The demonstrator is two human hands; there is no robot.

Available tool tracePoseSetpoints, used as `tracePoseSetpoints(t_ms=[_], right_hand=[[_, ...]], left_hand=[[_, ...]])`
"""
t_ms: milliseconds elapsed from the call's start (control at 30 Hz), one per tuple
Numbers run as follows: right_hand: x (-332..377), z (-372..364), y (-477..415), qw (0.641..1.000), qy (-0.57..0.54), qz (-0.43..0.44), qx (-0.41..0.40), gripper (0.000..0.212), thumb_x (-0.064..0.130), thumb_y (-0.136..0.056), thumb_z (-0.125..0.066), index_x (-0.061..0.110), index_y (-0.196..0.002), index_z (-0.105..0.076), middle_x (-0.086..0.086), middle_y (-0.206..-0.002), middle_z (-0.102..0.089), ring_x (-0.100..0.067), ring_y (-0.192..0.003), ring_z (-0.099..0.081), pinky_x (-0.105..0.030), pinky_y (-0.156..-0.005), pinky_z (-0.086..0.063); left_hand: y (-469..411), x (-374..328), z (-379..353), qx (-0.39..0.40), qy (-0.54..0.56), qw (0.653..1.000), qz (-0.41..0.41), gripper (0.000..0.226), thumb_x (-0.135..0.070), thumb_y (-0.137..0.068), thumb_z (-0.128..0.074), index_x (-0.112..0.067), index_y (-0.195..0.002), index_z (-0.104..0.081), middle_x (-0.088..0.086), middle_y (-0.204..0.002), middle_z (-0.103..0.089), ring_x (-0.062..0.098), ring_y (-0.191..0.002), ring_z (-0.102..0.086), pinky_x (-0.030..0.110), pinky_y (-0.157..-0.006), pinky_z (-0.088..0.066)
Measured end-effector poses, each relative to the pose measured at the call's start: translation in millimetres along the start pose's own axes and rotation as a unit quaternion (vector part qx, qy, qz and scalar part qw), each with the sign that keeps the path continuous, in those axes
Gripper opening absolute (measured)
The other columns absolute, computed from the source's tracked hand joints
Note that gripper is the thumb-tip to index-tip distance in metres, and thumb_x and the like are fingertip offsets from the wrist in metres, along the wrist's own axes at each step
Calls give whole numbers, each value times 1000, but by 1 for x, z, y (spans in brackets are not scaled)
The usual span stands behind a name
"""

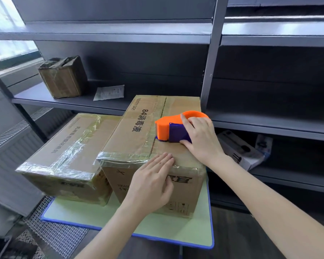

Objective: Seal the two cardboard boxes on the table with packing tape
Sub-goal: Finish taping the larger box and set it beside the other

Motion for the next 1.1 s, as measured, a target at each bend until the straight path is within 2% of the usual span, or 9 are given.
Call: tracePoseSetpoints(t_ms=[133, 333, 433, 567, 667, 767, 833, 967, 1100], right_hand=[[10, 10, 21, 1000, 9, -3, -15, 74, 25, -84, -66, 0, -143, -28, -18, -146, -35, -34, -140, -22, -53, -113, -1], [39, -2, 70, 988, -144, 10, 54, 42, 19, -97, -48, 7, -137, -44, -8, -147, -37, -20, -140, -26, -25, -114, -10], [46, -5, 76, 995, -83, 29, 53, 41, 15, -97, -46, 3, -136, -44, -10, -144, -41, -24, -136, -35, -33, -114, -20], [38, -6, 81, 979, -187, -5, 85, 45, 21, -101, -35, 11, -144, -30, 2, -152, -24, -4, -142, -13, -15, -114, -4], [13, 4, 99, 901, -367, -231, -17, 43, 24, -100, -39, 12, -141, -37, 6, -146, -35, -1, -137, -24, -4, -106, -16], [-3, -10, 120, 767, -491, -413, 5, 42, 33, -100, -35, 8, -126, -57, -1, -131, -56, -21, -123, -50, -30, -106, -35], [11, -16, 123, 686, -591, -423, 36, 40, 35, -100, -34, 12, -110, -65, -3, -118, -65, -18, -115, -57, -38, -108, -36], [34, -22, 130, 644, -637, -424, -2, 42, 33, -100, -36, 15, -136, -47, 3, -139, -50, -8, -129, -42, -35, -114, -26], [36, -14, 128, 578, -702, -415, -13, 36, 26, -103, -27, 15, -117, -58, 2, -118, -64, -5, -112, -57, -24, -98, -41]], left_hand=[[0, 5, -1, -8, 17, 1000, -9, 41, -12, -76, -58, -6, -115, -67, 6, -122, -64, 18, -119, -57, 30, -105, -37], [3, 22, 3, -18, 24, 1000, -6, 40, -15, -77, -58, -6, -115, -67, 5, -119, -65, 18, -117, -57, 31, -105, -36], [5, 24, 5, -11, 26, 1000, -7, 44, -12, -74, -57, -5, -117, -66, 6, -120, -64, 19, -118, -57, 33, -106, -35], [3, 21, 6, 3, 15, 1000, -20, 45, -13, -72, -57, -3, -115, -67, 9, -118, -65, 21, -116, -59, 36, -104, -38], [-4, 16, 6, 32, 20, 998, -49, 47, -14, -73, -55, -4, -117, -65, 9, -120, -64, 22, -118, -57, 37, -102, -40], [-12, -3, -3, 63, 23, 991, -112, 50, -15, -74, -54, -3, -121, -62, 10, -125, -61, 22, -120, -56, 34, -103, -38], [-15, -13, -8, 67, 26, 990, -122, 53, -15, -70, -54, -2, -121, -62, 11, -124, -62, 23, -118, -57, 34, -103, -38], [-12, -14, -12, 65, 37, 991, -109, 59, -16, -62, -55, -1, -119, -63, 12, -122, -62, 24, -117, -58, 34, -104, -35], [-11, -8, -11, 70, 61, 989, -118, 59, -13, -68, -53, 0, -125, -58, 13, -128, -58, 25, -123, -53, 32, -107, -30]])
Point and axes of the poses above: each hand's wrist, its own y-axis away from the middle knuckle, its own z-axis out of the back of the hand, x = y × z, the point moved 5 cm from there along -y, towards the middle knuckle
